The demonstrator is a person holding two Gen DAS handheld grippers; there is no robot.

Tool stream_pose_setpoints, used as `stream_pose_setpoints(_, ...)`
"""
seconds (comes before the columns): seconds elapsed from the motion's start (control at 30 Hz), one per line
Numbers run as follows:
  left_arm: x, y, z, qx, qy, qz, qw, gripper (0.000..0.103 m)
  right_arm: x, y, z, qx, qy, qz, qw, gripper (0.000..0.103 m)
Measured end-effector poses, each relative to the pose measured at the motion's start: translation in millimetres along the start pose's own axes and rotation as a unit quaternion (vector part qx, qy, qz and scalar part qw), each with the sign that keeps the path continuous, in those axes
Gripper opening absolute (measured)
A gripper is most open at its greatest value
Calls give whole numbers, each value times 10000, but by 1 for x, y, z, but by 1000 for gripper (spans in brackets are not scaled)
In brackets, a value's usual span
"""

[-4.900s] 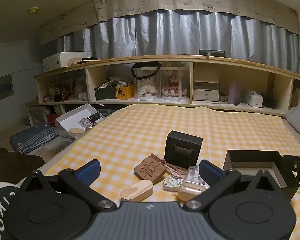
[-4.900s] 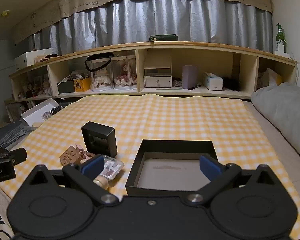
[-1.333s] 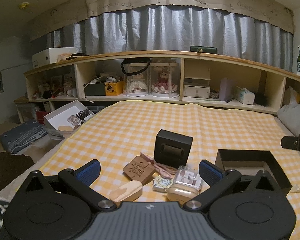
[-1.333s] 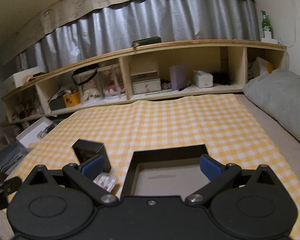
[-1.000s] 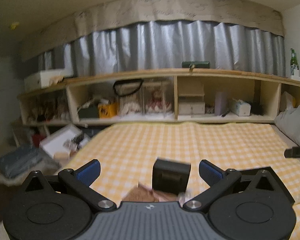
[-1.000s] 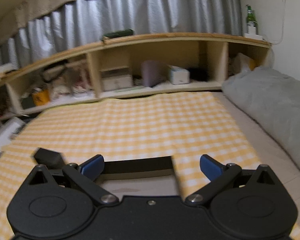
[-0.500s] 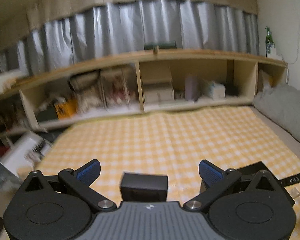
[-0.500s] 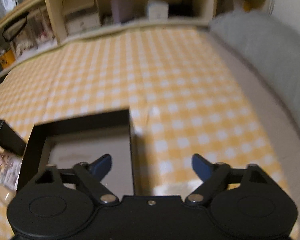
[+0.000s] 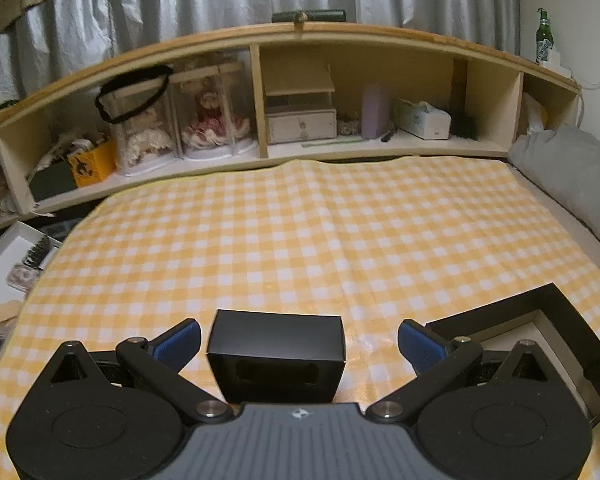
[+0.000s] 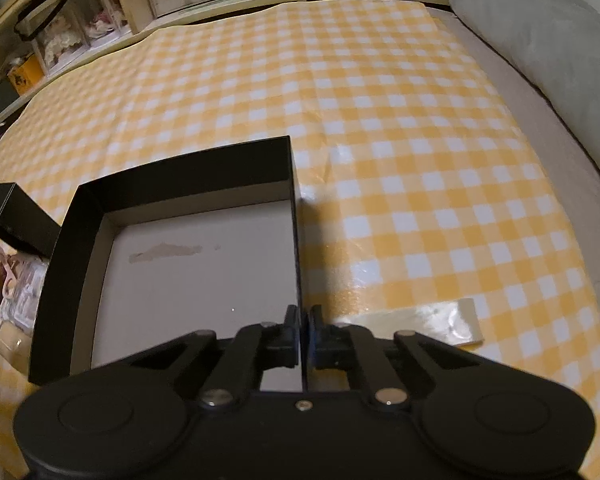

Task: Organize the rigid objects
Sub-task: 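Grasp the small black square box with the left tool while the right tool braces the tray wall, then carry the black box with the left tool over the open black tray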

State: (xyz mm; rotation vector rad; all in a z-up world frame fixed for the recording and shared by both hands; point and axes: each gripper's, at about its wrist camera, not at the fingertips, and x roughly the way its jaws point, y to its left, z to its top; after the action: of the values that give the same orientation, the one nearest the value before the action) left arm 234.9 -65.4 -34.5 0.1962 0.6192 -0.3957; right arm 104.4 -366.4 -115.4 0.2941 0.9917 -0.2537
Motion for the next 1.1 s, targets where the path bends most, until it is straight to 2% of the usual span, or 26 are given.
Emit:
stream_pose_setpoints(0.23, 39, 13, 2, -108, 241, -123, 9996, 103, 0, 3, 2, 50, 22, -12, 10000, 5)
stream_pose_setpoints(0.4, 58, 21, 1, -217, 441, -24, 9988, 103, 4, -7, 7, 137, 36, 37, 9999, 6)
stream_pose_setpoints(0.77, 73, 34, -1, -958, 648, -379, 9926, 103, 7, -1, 6, 143, 56, 3, 9999, 7)
stream_pose_setpoints(1.1, 74, 17, 1, -751, 794, -216, 9938, 103, 8, -1, 7, 117, 56, -11, 9999, 11)
